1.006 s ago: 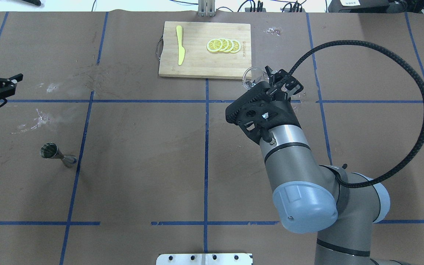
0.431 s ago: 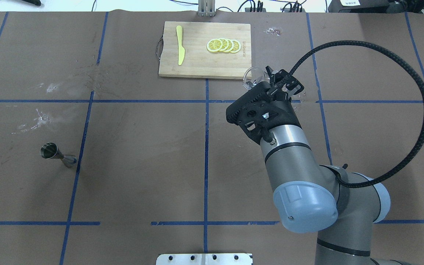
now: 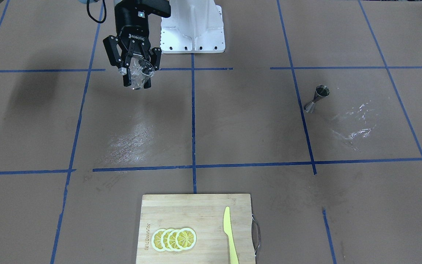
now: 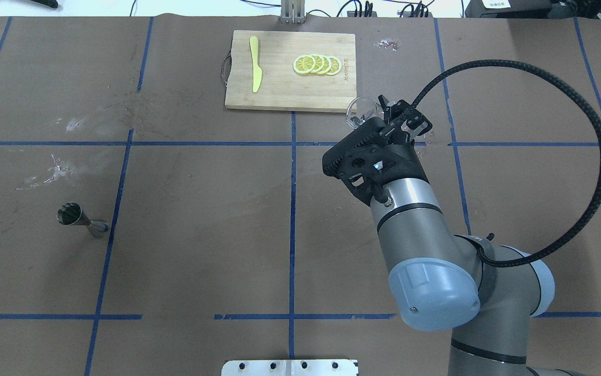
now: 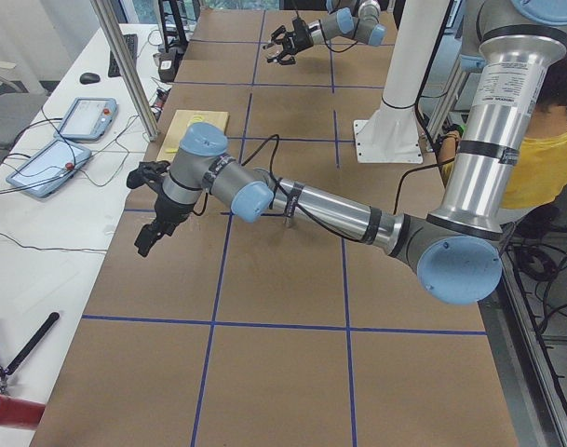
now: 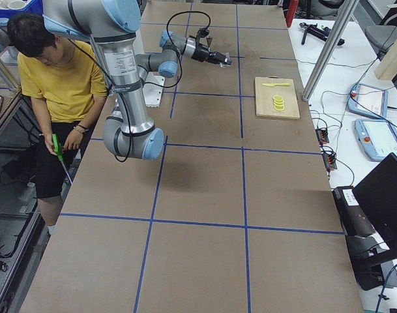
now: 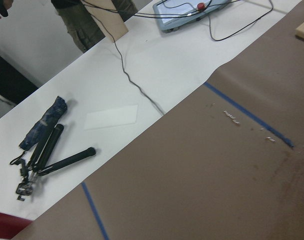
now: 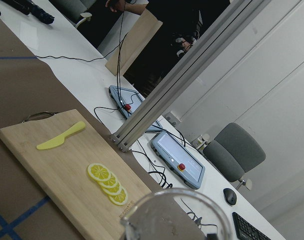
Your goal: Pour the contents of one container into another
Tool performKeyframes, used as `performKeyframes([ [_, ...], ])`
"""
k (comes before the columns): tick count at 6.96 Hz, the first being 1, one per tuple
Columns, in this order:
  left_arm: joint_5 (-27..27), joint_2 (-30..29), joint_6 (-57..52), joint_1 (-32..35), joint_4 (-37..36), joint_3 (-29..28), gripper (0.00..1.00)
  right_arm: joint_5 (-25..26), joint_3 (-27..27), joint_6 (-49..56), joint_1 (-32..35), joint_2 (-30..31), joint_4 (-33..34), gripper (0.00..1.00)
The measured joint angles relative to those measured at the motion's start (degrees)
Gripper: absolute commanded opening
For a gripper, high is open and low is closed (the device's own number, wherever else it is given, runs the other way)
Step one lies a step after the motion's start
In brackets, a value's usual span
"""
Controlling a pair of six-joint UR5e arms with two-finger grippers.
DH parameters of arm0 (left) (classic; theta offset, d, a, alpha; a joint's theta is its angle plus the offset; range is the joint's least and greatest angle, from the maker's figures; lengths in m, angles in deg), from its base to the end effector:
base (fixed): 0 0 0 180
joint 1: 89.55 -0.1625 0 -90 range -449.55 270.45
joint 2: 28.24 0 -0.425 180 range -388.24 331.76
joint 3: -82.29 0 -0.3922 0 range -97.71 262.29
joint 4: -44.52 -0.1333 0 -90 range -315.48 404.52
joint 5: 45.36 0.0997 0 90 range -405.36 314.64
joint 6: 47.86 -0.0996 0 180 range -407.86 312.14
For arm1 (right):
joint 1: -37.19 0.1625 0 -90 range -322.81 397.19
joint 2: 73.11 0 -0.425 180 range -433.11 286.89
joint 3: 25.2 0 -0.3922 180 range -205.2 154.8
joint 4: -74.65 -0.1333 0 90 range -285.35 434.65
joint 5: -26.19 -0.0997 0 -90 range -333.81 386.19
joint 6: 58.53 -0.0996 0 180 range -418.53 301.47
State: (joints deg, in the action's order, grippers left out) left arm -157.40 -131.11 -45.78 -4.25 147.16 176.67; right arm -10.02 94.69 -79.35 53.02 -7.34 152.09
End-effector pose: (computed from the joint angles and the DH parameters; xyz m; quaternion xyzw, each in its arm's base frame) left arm -0.0463 -0.6075 0.4909 0.2418 0.1993 0.0710 0.9470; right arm -0.4206 -0.3413 0.1640 0.6098 -0.1060 -0.1123 0.7774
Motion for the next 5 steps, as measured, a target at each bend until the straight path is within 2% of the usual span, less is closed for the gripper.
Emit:
performKeyframes([
  [1,-0.23,-0.34,-2.06,0.55,-6.71,-0.38,1.00,0.00,0.04,-0.01,0.00,0.06,0.00,0.00],
  [2,-3.29,-0.14,-5.63,0.86,-13.05,-0.76,1.00,0.00,0.06,-0.01,0.00,0.06,0.00,0.00],
  [4,-17.52,4.94,-8.71,2.88,-20.05,-0.62,1.00,0.00,0.13,0.01,-0.06,0.07,0.00,0.00],
  [5,-20.61,6.78,-9.09,4.76,-20.69,-0.60,1.00,-0.02,0.15,0.03,-0.08,0.07,-0.02,0.00],
])
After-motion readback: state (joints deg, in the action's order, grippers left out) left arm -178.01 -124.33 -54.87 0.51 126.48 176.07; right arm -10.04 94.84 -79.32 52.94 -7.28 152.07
